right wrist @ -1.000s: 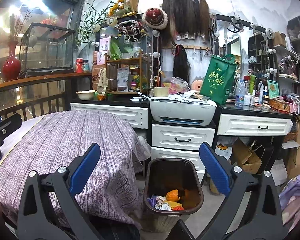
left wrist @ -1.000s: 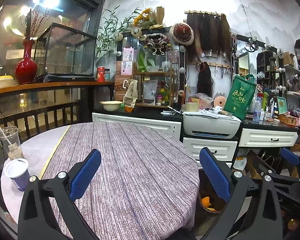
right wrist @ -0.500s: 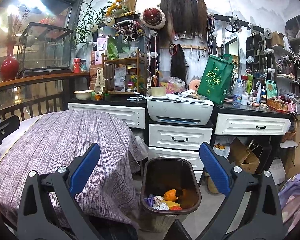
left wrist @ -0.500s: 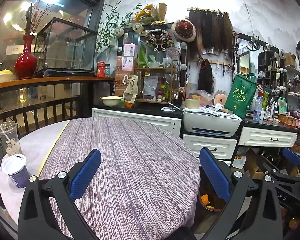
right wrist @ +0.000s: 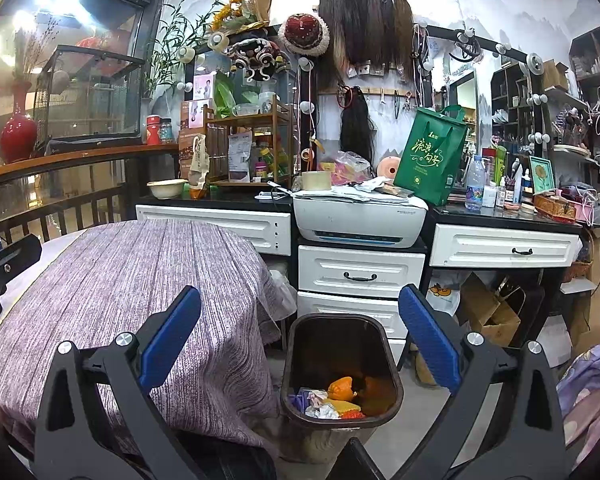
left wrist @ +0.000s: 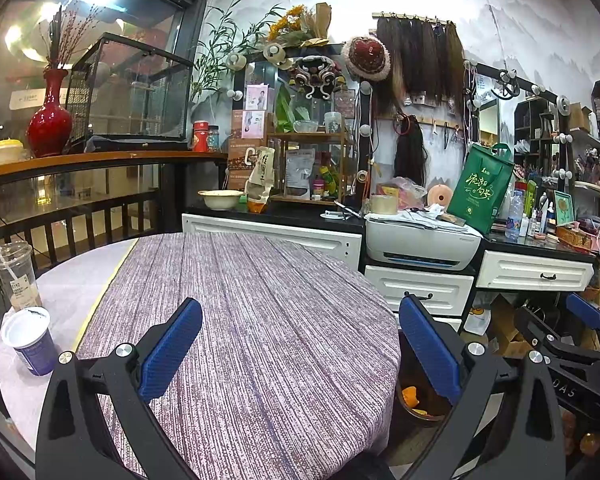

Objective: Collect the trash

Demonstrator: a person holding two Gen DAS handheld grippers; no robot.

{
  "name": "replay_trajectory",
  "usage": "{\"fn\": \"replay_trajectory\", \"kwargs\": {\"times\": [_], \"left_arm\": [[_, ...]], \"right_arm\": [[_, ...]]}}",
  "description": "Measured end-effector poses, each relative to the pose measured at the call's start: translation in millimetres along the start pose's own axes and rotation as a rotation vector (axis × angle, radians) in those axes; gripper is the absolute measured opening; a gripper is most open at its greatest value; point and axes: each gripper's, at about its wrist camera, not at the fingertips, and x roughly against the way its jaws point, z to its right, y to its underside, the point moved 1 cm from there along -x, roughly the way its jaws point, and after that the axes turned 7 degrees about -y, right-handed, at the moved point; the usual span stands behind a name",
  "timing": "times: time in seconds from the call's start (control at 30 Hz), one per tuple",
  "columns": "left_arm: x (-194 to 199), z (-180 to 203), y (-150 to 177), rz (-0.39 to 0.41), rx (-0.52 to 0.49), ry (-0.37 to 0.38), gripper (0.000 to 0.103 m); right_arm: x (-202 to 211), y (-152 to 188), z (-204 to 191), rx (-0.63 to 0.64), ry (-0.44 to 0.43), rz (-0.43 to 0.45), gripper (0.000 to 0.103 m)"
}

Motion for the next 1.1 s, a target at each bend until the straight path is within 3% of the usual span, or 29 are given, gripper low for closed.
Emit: {"fn": "replay_trajectory", "kwargs": {"times": [1.1], "left_arm": [[-3.6, 4.2, 7.4, -0.011, -0.016, 0.009, 0.097]], "right_arm": [[-2.0, 4.5, 0.6, -0.003, 0.002, -0.001, 0.097]]}}
